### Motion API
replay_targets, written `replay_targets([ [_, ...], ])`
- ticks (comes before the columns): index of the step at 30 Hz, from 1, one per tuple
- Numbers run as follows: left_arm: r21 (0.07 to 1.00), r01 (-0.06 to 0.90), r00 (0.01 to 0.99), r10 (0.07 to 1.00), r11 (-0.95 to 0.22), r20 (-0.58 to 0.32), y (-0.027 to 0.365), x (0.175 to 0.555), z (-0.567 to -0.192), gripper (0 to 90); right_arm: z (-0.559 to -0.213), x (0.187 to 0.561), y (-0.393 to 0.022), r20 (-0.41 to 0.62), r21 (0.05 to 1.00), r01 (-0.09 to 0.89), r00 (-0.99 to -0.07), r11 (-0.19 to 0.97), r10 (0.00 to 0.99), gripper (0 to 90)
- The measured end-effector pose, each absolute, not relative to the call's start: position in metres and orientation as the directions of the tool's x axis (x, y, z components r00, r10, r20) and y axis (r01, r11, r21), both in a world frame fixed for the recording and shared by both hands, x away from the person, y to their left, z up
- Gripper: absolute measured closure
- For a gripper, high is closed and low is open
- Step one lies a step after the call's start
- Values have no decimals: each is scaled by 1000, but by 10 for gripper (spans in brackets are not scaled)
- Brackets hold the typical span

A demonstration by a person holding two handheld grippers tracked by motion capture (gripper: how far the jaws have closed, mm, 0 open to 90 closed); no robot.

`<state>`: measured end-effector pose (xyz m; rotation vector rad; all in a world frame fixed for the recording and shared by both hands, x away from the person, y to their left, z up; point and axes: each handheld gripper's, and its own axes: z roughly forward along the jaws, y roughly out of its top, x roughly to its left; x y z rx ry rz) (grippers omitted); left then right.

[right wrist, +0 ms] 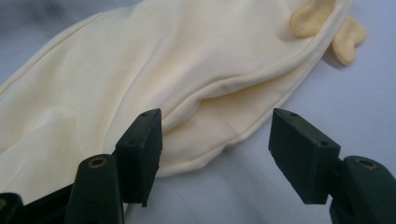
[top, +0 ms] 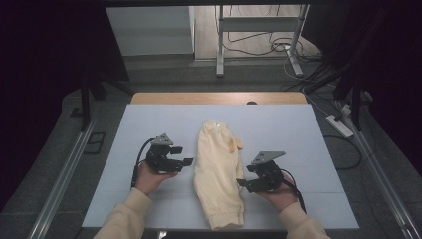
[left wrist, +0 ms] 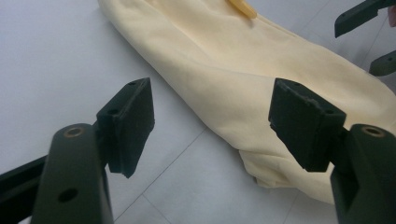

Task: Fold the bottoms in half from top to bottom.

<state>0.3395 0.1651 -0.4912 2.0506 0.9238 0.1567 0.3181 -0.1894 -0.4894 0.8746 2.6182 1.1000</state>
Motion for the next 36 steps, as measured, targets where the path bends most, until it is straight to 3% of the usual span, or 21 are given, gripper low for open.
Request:
replay_targets([
  [19,730,573,710,670,-373,-215,155,366,-492,230,-480,352,-183,66,733,451,-792,509,607,351],
  [36,718,608,684,683,-338,-257,152,388,-495,236,-477,376,-181,58,730,470,-766,496,640,351],
])
